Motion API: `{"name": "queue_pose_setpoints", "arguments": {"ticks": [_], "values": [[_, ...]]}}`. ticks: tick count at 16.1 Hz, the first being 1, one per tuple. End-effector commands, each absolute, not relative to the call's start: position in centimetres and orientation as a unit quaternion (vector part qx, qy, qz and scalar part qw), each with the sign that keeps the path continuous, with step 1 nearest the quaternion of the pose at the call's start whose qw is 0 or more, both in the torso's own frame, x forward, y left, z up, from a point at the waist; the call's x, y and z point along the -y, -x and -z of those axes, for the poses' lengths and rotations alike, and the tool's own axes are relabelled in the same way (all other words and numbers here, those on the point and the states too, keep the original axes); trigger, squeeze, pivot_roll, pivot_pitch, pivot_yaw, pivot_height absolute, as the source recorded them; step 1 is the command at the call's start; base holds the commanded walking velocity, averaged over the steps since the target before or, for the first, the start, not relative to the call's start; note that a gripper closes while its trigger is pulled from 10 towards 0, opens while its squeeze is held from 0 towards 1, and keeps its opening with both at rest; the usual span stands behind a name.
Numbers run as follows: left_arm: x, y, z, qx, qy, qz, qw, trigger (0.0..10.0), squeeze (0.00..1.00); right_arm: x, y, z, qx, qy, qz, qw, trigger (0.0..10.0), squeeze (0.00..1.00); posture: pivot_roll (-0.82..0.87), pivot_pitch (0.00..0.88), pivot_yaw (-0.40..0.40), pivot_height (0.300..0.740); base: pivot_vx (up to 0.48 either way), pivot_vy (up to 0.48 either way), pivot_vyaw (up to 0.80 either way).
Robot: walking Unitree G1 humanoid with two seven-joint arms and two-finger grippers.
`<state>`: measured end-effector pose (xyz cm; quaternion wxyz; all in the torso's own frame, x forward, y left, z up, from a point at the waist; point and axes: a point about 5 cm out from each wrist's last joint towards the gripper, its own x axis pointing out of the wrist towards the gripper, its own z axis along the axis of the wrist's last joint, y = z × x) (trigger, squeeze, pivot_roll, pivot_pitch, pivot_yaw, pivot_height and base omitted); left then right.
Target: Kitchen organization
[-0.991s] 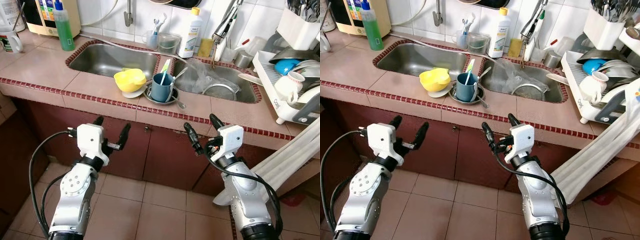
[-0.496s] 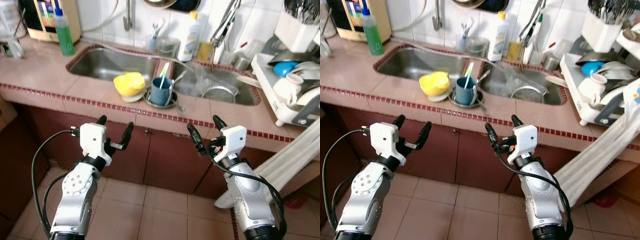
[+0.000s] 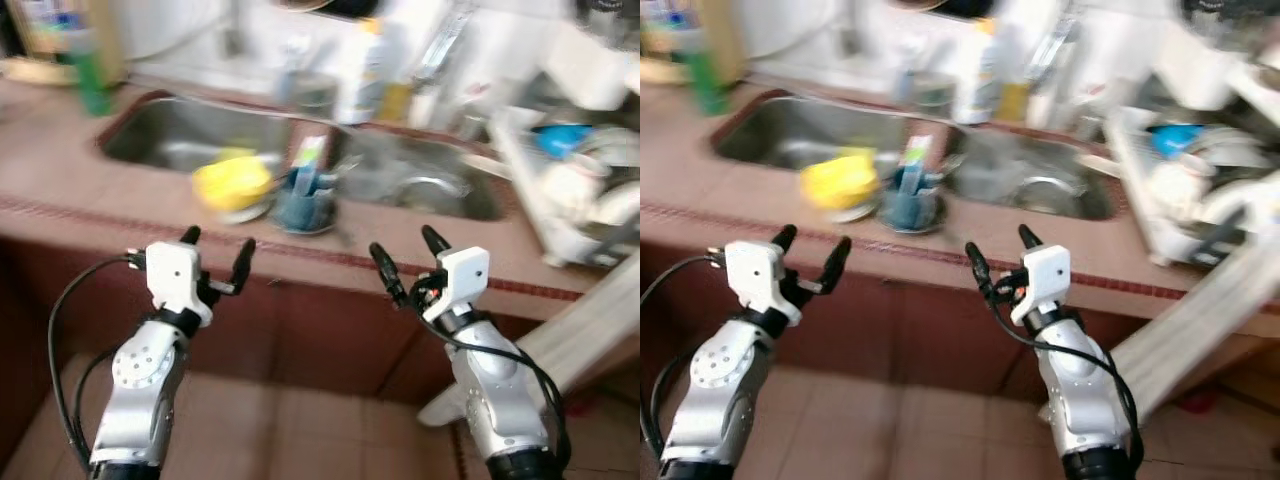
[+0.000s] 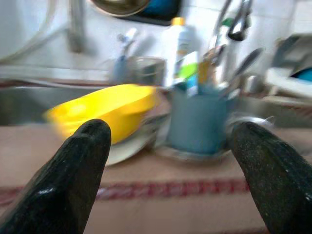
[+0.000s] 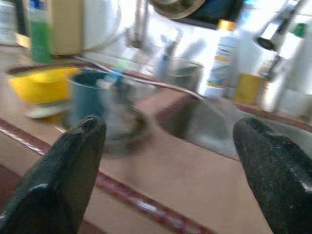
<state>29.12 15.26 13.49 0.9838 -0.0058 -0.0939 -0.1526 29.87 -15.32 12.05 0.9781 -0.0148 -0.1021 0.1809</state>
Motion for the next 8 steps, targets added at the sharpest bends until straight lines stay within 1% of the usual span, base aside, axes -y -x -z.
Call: {"name": "queue_pose_setpoints", "arguments": {"ticks": [1, 5, 8], "values": [[-15.70, -29.06, -13.84, 0.098, -0.002, 0.147, 0.984, 10.0, 0.00, 14.97, -30.25, -12.98, 0.117, 0.016, -0.184, 0.976, 10.0, 0.00, -0.02, 0.000, -0.105, 0.740, 0.394, 0.000, 0.00], [-15.72, -29.20, -13.96, 0.101, -0.002, 0.142, 0.985, 10.0, 0.00, 15.01, -30.34, -13.08, 0.117, 0.020, -0.185, 0.975, 10.0, 0.00, -0.02, 0.000, -0.107, 0.740, 0.368, 0.000, 0.00], [-15.58, -29.13, -14.11, 0.108, 0.006, 0.143, 0.984, 10.0, 0.00, 15.18, -30.47, -13.29, 0.120, 0.026, -0.186, 0.975, 10.0, 0.00, -0.02, 0.000, -0.107, 0.740, 0.000, 0.000, 0.00]]}}
